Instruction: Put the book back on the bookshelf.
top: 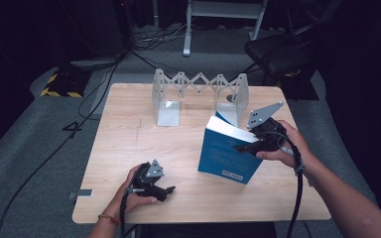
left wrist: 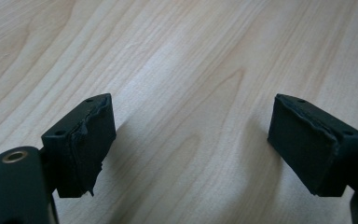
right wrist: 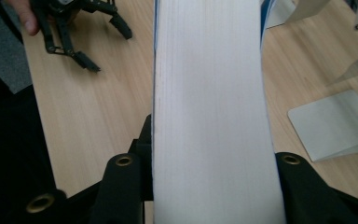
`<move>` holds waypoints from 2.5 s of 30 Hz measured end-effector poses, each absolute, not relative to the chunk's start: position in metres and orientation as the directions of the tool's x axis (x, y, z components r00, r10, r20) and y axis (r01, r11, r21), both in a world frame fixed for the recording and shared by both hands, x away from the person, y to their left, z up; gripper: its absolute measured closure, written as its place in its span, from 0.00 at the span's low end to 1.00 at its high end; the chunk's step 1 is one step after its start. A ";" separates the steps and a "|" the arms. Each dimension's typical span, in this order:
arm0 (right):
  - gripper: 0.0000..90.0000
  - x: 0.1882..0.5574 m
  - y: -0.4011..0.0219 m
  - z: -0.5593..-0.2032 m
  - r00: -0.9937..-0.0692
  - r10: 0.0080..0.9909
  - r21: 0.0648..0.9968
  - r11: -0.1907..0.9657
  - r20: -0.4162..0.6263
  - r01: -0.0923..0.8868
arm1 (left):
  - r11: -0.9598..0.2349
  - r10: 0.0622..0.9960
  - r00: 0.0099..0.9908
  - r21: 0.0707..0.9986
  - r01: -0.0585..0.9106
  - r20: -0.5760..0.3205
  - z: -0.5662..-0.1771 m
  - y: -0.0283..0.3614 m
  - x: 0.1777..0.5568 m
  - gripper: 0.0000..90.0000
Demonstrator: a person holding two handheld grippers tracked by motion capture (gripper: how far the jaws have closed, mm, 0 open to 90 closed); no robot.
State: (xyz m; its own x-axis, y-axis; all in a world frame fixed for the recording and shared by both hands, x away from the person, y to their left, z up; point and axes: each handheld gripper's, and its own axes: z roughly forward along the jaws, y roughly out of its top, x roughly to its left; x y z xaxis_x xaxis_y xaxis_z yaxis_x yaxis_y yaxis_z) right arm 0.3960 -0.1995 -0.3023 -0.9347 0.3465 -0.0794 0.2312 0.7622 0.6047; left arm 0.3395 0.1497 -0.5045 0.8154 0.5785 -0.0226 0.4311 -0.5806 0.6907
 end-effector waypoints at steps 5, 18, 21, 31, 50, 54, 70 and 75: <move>0.68 0.403 -0.205 -0.299 -0.923 0.375 0.597 0.761 -0.088 0.253 | -0.581 0.577 0.816 0.690 0.431 -0.024 -0.504 0.150 0.339 0.17; 0.68 0.425 -0.219 -0.294 -0.891 0.446 0.606 0.734 -0.088 0.308 | -0.587 0.573 0.819 0.688 0.426 -0.019 -0.504 0.149 0.339 0.17; 0.68 0.433 -0.223 -0.293 -0.878 0.469 0.607 0.727 -0.096 0.322 | -0.586 0.575 0.818 0.689 0.427 -0.019 -0.504 0.149 0.339 0.17; 0.68 0.462 -0.239 -0.291 -0.805 0.582 0.620 0.675 -0.115 0.400 | -0.585 0.575 0.818 0.690 0.425 -0.017 -0.504 0.149 0.339 0.17; 0.68 0.510 -0.233 -0.275 -0.678 0.727 0.658 0.563 -0.107 0.500 | -0.580 0.585 0.811 0.689 0.434 -0.019 -0.504 0.148 0.338 0.17; 0.68 0.524 -0.226 -0.270 -0.637 0.764 0.674 0.524 -0.102 0.520 | -0.583 0.578 0.815 0.688 0.431 -0.021 -0.504 0.149 0.338 0.17; 0.68 0.573 -0.198 -0.283 -0.498 0.864 0.704 0.401 -0.078 0.586 | -0.589 0.571 0.821 0.688 0.425 -0.018 -0.504 0.149 0.337 0.17; 0.68 0.582 -0.199 -0.290 -0.456 0.888 0.714 0.351 -0.049 0.606 | -0.589 0.570 0.821 0.688 0.424 -0.019 -0.504 0.149 0.337 0.17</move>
State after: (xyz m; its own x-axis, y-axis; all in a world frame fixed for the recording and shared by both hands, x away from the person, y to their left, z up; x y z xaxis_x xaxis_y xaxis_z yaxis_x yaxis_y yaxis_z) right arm 0.5817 -0.1991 -0.2898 -0.4564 0.8884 -0.0491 0.6061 0.3508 0.7139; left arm 0.3373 0.1494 -0.5042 0.8212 0.5703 -0.0185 0.4245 -0.5889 0.6878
